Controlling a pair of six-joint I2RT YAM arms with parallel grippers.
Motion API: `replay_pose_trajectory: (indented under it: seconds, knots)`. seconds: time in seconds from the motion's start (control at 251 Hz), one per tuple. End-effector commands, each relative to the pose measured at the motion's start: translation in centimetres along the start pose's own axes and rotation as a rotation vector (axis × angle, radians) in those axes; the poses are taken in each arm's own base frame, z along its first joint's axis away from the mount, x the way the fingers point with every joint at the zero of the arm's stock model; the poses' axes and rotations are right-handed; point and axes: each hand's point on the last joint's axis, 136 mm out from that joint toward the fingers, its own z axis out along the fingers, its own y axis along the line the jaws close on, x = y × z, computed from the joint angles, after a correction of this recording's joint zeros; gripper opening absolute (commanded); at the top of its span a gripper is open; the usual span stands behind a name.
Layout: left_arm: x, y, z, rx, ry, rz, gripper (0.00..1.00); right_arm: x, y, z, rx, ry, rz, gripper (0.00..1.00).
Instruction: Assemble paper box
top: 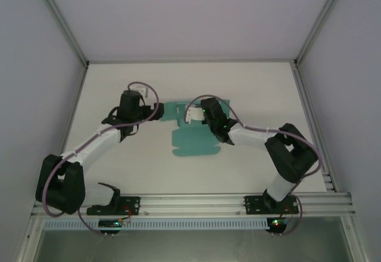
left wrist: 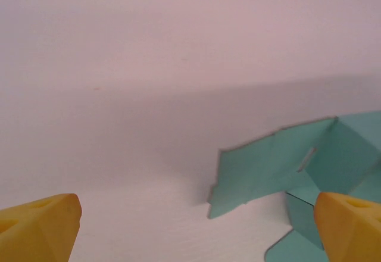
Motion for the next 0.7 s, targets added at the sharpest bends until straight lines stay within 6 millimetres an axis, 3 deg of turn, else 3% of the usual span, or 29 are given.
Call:
replay_pose_trajectory:
  seconds: [0.0,0.22,0.327,0.427,0.503,0.694]
  knots:
    - [-2.0,2.9,0.3,-0.086,0.013,-0.115,0.99,-1.2,-3.8,0.1,0.224,-0.006,-0.113,0.0]
    - [-4.7,6.8,2.8,-0.137,0.029,-0.219,0.99,-2.5,-3.2,-0.2,0.329,-0.059,-0.107,0.0]
    - [-4.8,7.1,4.7,-0.129,0.072,-0.192,1.0,-2.0,-2.0,-0.2,0.34,-0.05,-0.086,0.0]
    - [-3.9,6.5,6.7,-0.086,0.12,-0.173,1.0,-1.3,-1.1,-0.5,0.379,-0.041,-0.047,0.0]
    - [-2.9,4.8,7.9,0.014,0.155,-0.148,1.0,-0.9,-0.1,-0.5,0.381,-0.039,-0.033,0.0]
    - [-0.9,1.5,8.9,0.183,0.193,-0.081,0.95,0.0,2.0,-0.2,0.345,-0.021,-0.036,0.0]
